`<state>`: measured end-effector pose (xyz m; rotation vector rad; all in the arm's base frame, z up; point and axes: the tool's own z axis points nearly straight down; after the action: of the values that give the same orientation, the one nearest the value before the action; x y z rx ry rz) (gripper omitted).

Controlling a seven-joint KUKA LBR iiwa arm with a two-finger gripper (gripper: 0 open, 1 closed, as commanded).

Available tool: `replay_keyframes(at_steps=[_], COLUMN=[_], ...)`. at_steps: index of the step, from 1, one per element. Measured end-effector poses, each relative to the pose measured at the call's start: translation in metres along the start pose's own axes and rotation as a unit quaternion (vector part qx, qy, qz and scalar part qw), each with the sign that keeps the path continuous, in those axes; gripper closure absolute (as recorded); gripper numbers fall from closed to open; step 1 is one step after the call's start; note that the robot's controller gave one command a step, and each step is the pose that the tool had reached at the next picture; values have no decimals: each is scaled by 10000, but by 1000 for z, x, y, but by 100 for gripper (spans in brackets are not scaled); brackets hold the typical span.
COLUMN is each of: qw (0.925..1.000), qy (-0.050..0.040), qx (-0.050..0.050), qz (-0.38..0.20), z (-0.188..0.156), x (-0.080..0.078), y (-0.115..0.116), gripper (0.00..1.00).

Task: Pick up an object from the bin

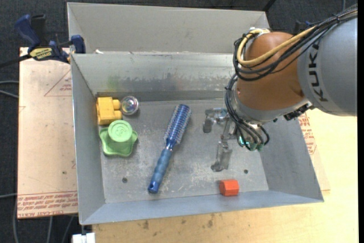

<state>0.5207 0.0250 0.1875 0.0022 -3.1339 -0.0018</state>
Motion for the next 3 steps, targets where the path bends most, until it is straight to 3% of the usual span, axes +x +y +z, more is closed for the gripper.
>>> replay_keyframes(at_steps=[1,2,3], qw=[9990,9994,9891], qy=[-6,-106,-111], qx=[-2,6,14], qz=[456,-316,-1468], z=[119,39,113], x=[-10,-107,-106], y=[20,5,22], gripper=[0,0,0])
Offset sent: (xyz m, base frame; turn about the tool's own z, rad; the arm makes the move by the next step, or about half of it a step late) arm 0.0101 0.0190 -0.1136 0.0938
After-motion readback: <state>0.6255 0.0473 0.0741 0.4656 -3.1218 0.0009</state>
